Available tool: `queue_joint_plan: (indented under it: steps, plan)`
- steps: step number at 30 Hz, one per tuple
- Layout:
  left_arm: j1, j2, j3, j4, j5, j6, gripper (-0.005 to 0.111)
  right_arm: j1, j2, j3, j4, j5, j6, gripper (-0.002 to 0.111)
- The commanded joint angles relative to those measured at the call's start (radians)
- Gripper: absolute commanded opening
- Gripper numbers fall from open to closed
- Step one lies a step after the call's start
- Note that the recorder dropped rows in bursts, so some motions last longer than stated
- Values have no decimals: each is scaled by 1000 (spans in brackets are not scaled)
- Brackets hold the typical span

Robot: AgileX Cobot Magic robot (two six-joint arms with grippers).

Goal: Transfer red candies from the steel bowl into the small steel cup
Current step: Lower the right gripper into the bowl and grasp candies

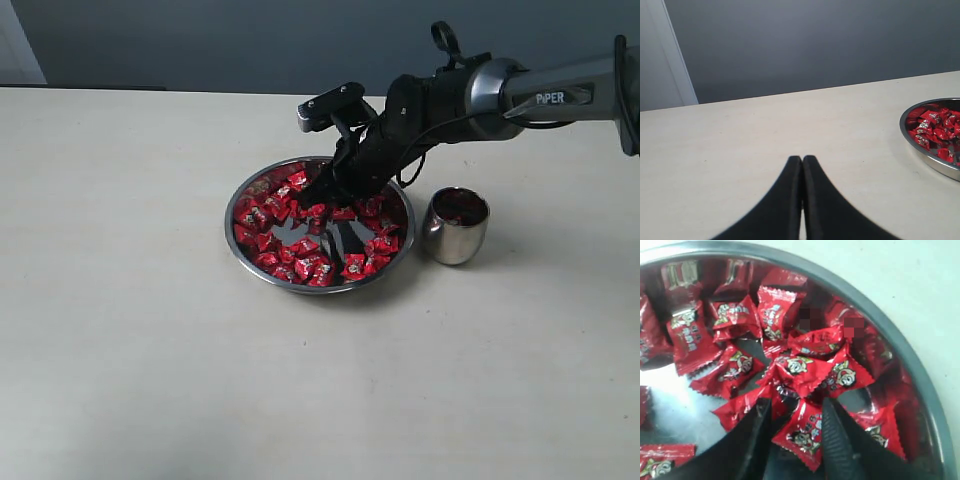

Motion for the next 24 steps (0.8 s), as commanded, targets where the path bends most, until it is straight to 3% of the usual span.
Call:
queue_joint_plan:
  steps: [1,24]
  plan:
    - [-6,-5,2,-4,-6,-4,0,-1,-3,2,-29,-30,16,34]
    - [-6,-5,2,-4,-6,-4,0,-1,-3,2,-48,45,56,34]
